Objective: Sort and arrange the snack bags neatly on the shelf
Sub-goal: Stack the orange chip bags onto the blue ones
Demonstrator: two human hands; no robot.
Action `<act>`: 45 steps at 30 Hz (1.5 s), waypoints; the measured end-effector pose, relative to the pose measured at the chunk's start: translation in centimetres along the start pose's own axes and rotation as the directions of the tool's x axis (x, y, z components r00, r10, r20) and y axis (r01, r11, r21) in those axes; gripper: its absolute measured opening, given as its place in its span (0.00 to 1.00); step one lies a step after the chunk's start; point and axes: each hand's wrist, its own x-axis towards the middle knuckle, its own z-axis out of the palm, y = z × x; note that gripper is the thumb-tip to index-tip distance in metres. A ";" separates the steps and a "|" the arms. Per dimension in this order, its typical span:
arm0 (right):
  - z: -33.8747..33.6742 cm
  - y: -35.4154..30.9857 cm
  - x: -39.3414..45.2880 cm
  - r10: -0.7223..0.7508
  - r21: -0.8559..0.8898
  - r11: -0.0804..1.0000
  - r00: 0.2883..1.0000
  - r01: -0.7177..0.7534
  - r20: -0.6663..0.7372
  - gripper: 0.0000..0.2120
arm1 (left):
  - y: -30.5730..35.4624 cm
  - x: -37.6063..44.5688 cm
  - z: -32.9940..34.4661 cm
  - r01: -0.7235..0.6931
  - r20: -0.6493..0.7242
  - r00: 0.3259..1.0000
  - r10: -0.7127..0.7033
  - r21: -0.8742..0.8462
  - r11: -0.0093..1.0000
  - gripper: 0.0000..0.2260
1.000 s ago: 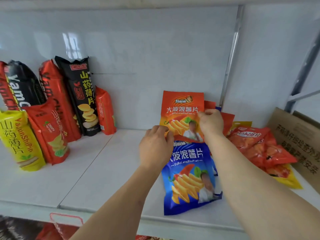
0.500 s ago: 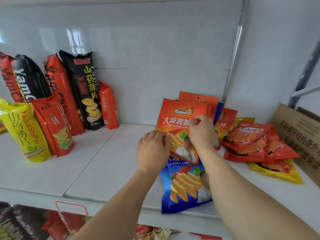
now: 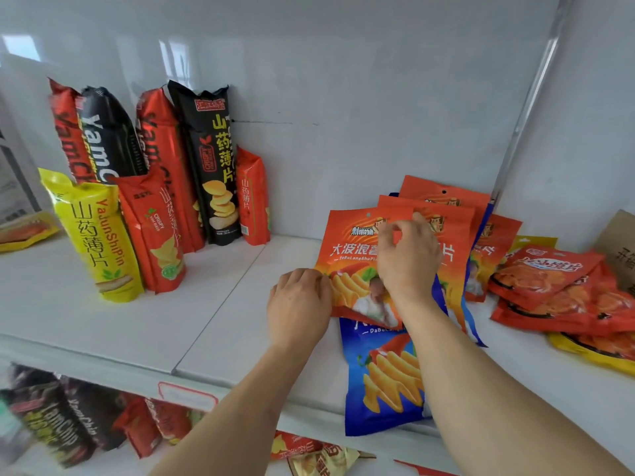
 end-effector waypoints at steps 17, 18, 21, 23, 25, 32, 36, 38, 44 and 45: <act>-1.3 -1.3 -3.8 -0.374 -0.347 0.811 0.874 0.471 0.311 0.14 | -1.8 -0.2 -2.8 -0.053 -0.061 0.996 0.060 0.112 0.992 0.12; -1.4 -1.4 -4.1 -0.397 -0.339 0.792 0.850 0.508 0.346 0.12 | -2.1 -0.2 -3.3 -0.068 -0.073 0.994 0.079 0.145 0.987 0.12; -1.5 -2.3 -5.4 -0.482 -0.292 0.740 0.781 0.606 0.398 0.09 | -3.4 -0.9 -5.4 -0.118 -0.089 0.985 0.149 0.286 0.951 0.13; -1.3 -3.2 -6.5 -0.543 -0.270 0.699 0.737 0.662 0.401 0.12 | -4.7 -1.7 -7.0 -0.159 -0.084 0.976 0.203 0.369 0.916 0.13; -0.9 -4.6 -7.8 -0.582 -0.268 0.656 0.699 0.706 0.417 0.13 | -6.2 -2.4 -8.8 -0.158 -0.076 0.975 0.211 0.434 0.887 0.12; 0.8 -11.5 -14.2 -0.634 -0.146 0.605 0.584 0.783 0.507 0.14 | -12.7 -4.8 -15.1 -0.134 -0.102 0.970 0.220 0.530 0.838 0.10; 3.0 -16.3 -18.6 -0.639 -0.103 0.609 0.564 0.787 0.523 0.14 | -17.7 -5.4 -19.0 -0.152 -0.113 0.960 0.258 0.563 0.812 0.06; 4.3 -19.0 -20.8 -0.642 -0.088 0.615 0.563 0.783 0.520 0.14 | -20.8 -5.6 -21.2 -0.159 -0.101 0.960 0.262 0.576 0.802 0.06; 8.6 -27.6 -26.3 -0.627 -0.052 0.659 0.586 0.750 0.513 0.13 | -29.8 -5.2 -28.5 -0.171 -0.074 0.964 0.257 0.567 0.805 0.10; 9.3 -28.9 -26.9 -0.624 -0.052 0.665 0.592 0.745 0.510 0.13 | -31.1 -4.9 -29.4 -0.169 -0.072 0.964 0.254 0.569 0.805 0.10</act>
